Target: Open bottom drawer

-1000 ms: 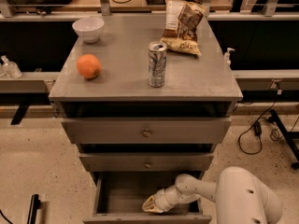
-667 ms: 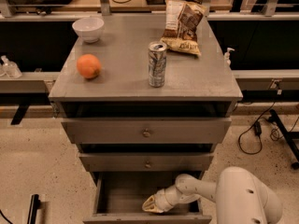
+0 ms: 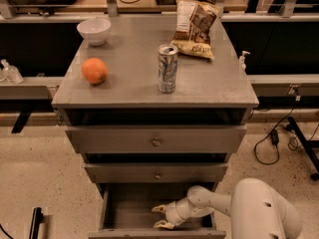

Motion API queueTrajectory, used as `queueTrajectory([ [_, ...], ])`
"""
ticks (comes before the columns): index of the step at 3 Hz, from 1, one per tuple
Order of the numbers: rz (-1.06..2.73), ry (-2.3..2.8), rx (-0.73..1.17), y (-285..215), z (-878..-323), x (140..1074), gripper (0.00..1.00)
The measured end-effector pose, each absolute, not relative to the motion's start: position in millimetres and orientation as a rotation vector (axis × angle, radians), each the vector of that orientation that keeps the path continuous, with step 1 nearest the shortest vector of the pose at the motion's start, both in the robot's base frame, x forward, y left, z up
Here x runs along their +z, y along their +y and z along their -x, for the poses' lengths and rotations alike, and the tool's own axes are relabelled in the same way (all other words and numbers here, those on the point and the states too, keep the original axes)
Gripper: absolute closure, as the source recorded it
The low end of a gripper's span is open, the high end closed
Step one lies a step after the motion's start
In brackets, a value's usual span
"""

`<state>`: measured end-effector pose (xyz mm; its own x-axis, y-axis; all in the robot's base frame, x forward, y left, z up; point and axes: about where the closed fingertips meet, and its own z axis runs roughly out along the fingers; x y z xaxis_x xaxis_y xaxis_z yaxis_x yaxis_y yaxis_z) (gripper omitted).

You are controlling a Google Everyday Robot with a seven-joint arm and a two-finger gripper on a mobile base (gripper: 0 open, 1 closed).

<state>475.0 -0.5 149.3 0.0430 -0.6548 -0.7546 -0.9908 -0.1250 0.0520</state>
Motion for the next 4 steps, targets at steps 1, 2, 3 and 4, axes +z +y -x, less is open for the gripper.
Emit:
queueTrajectory([
  [1,1.831,1.654,0.887,-1,-475,149,0.46],
  [2,1.767,1.689,0.815,-7,-487,150,0.69],
  [3,1.724,1.708,0.755,-11,-498,154,0.91],
  [4,1.704,1.715,0.715,-13,-507,159,1.0],
])
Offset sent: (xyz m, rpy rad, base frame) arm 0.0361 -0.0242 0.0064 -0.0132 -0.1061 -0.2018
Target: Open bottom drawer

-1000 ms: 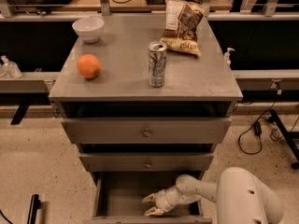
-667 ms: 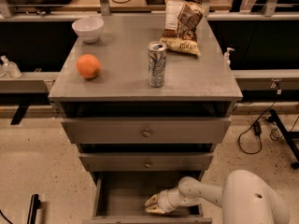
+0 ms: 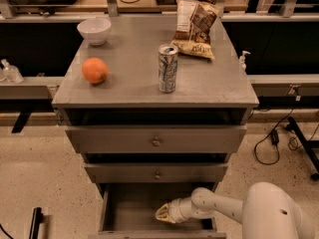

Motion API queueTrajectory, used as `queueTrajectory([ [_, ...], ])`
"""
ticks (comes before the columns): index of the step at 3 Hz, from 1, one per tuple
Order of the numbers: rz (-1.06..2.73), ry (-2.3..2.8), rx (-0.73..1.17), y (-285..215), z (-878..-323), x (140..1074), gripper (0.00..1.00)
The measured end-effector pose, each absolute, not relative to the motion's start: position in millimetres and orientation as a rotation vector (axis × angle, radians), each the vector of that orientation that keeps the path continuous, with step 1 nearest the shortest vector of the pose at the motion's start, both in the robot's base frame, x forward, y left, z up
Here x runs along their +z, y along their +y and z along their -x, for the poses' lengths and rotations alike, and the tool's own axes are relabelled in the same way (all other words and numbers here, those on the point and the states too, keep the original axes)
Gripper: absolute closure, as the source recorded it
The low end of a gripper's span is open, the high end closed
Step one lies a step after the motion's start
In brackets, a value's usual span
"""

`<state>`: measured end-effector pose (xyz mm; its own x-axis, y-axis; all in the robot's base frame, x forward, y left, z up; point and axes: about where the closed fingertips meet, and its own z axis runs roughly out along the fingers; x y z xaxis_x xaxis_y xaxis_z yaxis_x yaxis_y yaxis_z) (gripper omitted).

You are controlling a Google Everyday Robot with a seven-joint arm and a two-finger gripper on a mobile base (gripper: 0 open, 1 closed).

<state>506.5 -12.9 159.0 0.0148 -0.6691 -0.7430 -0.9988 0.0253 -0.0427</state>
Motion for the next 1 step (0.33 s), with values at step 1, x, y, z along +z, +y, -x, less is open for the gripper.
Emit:
queueTrajectory([
  [1,1.71,1.68,0.734,-9.4,-501.0,168.0,0.82],
])
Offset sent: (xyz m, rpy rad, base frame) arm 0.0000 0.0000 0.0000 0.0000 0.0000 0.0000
